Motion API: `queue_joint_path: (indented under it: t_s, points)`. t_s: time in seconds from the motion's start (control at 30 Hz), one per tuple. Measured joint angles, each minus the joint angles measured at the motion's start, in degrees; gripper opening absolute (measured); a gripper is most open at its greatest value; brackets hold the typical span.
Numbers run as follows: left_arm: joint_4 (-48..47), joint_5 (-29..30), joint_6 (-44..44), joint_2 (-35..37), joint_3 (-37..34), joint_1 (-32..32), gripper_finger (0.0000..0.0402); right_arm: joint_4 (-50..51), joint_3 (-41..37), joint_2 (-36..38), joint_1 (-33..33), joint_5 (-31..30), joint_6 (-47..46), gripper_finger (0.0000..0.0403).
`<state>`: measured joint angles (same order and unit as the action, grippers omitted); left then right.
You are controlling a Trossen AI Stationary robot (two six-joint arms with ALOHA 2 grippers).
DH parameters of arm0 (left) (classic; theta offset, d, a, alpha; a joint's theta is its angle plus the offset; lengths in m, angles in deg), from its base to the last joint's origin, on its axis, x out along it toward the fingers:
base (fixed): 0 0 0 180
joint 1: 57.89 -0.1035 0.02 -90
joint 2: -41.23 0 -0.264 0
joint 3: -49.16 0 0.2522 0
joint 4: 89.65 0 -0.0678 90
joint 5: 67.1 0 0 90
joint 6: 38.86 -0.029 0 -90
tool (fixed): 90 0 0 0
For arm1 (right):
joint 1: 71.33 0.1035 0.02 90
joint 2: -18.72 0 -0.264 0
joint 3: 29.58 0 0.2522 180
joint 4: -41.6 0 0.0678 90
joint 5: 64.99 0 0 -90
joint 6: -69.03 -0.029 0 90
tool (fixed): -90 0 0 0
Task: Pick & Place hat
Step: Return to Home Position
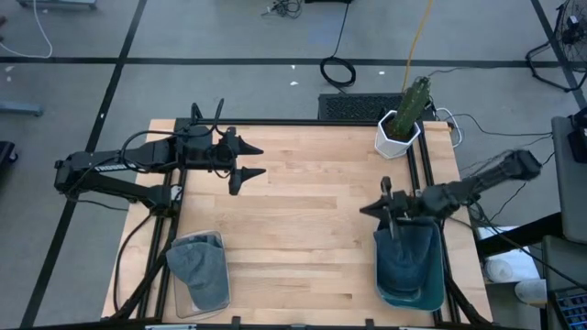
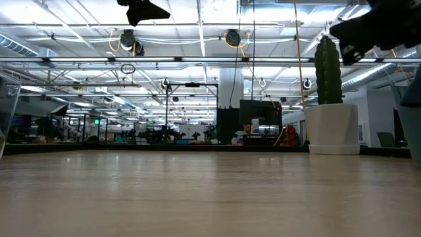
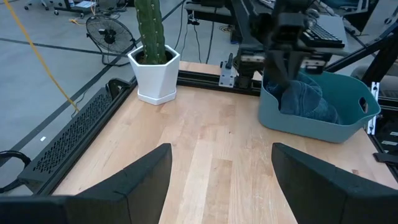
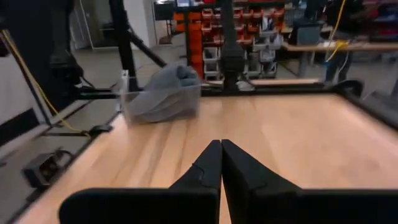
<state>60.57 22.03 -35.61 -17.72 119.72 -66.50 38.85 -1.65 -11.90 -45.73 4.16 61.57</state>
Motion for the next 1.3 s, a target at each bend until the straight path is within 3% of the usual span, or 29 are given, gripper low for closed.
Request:
queue_joint_path:
  t_s: [0.2, 0.37, 0.57, 1.03, 1.13, 1.2, 1.3]
  points:
    - [0.0, 0.0, 0.0, 0.0, 0.0, 0.0, 0.028, 5.3, 0.3, 5.8, -15.3, 14.4, 7.1, 0.0]
    - [0.0, 0.0, 0.0, 0.0, 0.0, 0.0, 0.028, 5.5, -4.8, 10.9, -21.7, 15.0, 7.8, 0.0]
    - [0.0, 0.0, 0.0, 0.0, 0.0, 0.0, 0.028, 5.4, -8.2, 16.4, -22.3, 15.0, 6.9, 0.0]
    - [2.7, 0.4, -3.3, 0.0, 0.0, -0.1, 0.028, 4.7, -12.1, 21.1, -22.3, 15.1, 5.1, 0.0]
    - [1.4, -2.7, -1.6, 0.2, -0.1, -0.1, 0.028, 5.6, -12.2, 21.1, -22.3, 15.0, 4.9, 0.0]
    - [3.8, -4.2, -3.0, 1.8, -3.7, 0.2, 0.028, 5.8, -12.2, 21.0, -22.3, 15.0, 4.9, 0.0]
    - [17.8, -0.8, -1.4, 6.3, -15.5, 0.4, 0.028, 6.9, -12.2, 20.8, -22.3, 15.0, 4.9, 0.0]
